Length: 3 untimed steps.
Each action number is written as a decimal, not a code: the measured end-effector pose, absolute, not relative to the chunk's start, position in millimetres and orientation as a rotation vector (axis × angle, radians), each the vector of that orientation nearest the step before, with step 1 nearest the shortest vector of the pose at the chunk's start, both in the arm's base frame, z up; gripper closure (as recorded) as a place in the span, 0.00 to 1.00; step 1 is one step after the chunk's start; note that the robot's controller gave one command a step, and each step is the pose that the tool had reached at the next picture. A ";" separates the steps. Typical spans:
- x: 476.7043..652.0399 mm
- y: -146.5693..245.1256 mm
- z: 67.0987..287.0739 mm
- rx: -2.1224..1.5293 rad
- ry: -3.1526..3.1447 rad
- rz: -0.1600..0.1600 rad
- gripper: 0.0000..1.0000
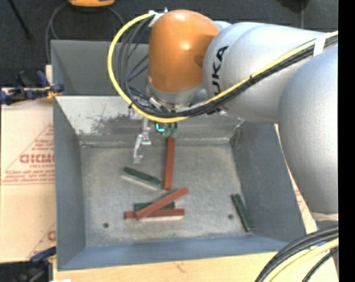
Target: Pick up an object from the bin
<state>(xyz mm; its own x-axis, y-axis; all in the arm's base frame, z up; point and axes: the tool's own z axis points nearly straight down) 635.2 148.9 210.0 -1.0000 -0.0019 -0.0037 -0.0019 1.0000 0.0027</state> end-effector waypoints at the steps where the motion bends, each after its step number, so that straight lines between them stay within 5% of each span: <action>1: 612.3 143.9 172.8 0.050 3.131 0.006 0.00; 2: 628.2 122.8 103.5 0.132 3.135 0.004 1.00; 3: 628.2 122.8 103.6 0.134 3.135 0.004 0.00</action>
Offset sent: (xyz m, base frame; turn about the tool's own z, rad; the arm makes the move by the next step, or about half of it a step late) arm -0.0082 -0.0258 -0.1073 0.0859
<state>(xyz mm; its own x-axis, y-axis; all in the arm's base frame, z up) 628.2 122.8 103.6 -0.9964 0.0852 -0.0035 0.0852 0.9964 0.0029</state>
